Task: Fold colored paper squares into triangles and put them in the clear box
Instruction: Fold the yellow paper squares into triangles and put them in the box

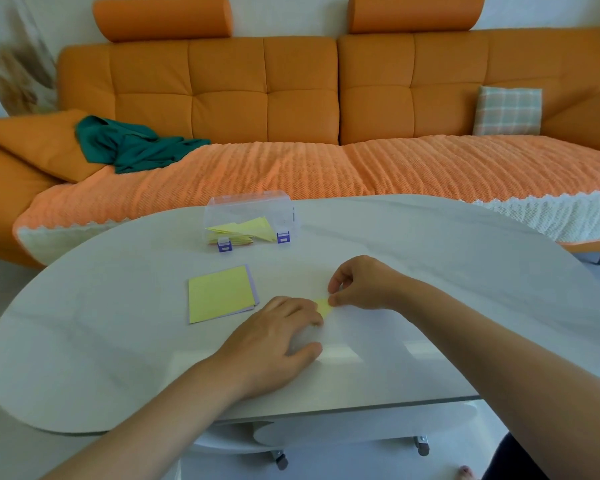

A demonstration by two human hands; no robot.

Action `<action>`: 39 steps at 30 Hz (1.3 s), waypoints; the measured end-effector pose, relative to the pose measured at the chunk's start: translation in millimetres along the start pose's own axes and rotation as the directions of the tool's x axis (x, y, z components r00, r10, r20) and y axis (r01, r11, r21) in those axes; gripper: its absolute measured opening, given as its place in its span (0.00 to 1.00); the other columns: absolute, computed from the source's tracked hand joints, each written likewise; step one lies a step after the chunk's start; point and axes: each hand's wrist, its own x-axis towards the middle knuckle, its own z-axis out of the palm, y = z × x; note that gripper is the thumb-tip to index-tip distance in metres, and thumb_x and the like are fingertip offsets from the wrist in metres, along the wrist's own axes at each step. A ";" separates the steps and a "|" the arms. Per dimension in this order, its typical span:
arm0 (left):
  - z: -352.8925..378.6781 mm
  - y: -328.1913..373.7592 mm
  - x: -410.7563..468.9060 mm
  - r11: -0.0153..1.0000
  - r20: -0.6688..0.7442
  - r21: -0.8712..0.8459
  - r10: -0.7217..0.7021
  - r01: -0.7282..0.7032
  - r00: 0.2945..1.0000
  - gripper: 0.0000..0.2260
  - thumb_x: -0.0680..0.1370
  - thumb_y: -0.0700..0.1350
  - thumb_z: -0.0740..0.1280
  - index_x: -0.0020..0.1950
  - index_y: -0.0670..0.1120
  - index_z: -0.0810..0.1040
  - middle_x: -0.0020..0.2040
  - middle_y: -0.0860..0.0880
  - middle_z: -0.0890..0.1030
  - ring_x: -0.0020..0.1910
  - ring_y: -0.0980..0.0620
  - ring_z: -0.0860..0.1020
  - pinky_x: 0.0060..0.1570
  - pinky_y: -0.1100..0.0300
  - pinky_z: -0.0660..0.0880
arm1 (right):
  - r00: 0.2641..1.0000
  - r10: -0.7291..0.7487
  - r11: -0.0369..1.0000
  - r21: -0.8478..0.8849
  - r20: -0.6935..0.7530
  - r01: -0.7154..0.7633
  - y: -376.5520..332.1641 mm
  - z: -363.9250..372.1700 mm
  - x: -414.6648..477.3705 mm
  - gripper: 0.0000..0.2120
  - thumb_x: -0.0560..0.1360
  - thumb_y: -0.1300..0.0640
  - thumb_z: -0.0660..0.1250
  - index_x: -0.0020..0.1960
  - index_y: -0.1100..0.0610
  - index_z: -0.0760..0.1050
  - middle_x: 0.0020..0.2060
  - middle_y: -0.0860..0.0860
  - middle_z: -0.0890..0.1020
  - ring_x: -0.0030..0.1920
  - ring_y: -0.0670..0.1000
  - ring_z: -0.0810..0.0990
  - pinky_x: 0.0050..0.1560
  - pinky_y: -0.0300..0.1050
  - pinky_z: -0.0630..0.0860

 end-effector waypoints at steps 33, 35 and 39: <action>-22.6 -20.9 45.0 0.998 -0.276 0.029 -0.051 0.062 0.960 0.08 0.78 0.46 0.64 0.42 0.52 0.81 0.35 0.53 0.80 0.34 0.54 0.76 0.36 0.55 0.74 | 0.949 -0.315 0.949 0.006 0.005 0.315 6.8 1.3 -1.7 0.05 0.72 0.49 0.72 0.44 0.39 0.79 0.44 0.35 0.79 0.39 0.37 0.75 0.39 0.30 0.69; -23.7 -26.0 47.1 0.990 -0.297 -0.085 -0.132 0.111 0.946 0.08 0.78 0.45 0.65 0.41 0.53 0.81 0.33 0.56 0.80 0.32 0.57 0.75 0.35 0.60 0.73 | 0.945 -0.325 0.942 0.075 -0.035 0.326 5.2 3.6 1.2 0.04 0.74 0.48 0.73 0.42 0.41 0.80 0.35 0.32 0.79 0.32 0.39 0.74 0.34 0.30 0.69; -29.5 -29.8 48.3 0.889 -0.242 -0.423 -0.296 0.174 0.924 0.08 0.78 0.44 0.65 0.41 0.53 0.82 0.35 0.56 0.83 0.33 0.57 0.80 0.38 0.61 0.77 | 0.949 -0.309 0.915 0.254 -0.059 0.314 -2.6 -0.4 6.0 0.08 0.76 0.54 0.72 0.39 0.46 0.82 0.30 0.37 0.81 0.29 0.39 0.73 0.31 0.28 0.68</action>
